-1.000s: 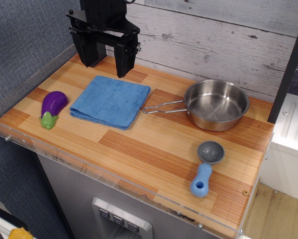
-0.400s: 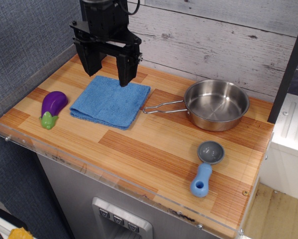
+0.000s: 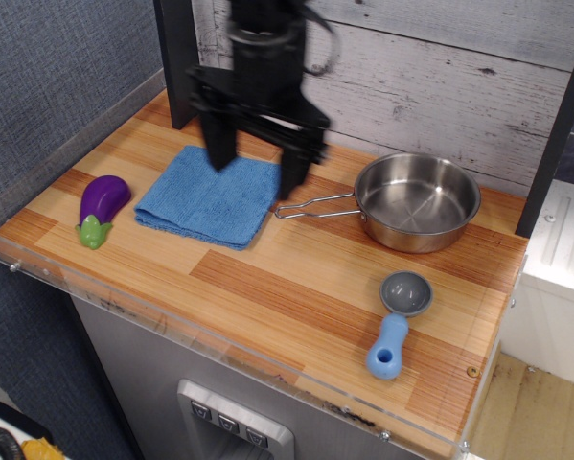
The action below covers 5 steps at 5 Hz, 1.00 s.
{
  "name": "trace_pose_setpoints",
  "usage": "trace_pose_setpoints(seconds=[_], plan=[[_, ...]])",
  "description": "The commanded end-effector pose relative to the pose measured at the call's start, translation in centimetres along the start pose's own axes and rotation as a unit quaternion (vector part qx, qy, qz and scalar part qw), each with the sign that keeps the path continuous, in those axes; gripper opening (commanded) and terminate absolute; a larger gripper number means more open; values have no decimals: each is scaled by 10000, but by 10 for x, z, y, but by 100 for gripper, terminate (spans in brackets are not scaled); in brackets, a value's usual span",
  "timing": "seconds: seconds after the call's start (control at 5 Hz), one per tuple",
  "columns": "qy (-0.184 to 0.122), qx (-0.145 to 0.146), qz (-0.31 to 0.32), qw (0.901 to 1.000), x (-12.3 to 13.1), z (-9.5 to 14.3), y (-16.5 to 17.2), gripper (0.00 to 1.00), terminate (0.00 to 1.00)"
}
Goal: Place blue spoon top of blue cloth next to eggplant
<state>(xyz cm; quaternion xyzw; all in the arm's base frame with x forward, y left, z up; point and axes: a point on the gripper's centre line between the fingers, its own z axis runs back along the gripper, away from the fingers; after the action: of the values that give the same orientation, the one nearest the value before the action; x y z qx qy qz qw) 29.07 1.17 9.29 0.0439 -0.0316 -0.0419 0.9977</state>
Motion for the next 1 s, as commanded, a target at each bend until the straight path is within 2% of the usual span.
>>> trace_pose_setpoints(seconds=[0.0,0.2,0.4,0.8], plan=[[10,-260,-190,9995,9,-8,-48,100,0],[65,-474,-342,9983,8,-16,-82,100,0],[90,-527,-474,9974,3,-19,-112,100,0],[280,-244,-508,9980,-13,-35,-133,100,0]])
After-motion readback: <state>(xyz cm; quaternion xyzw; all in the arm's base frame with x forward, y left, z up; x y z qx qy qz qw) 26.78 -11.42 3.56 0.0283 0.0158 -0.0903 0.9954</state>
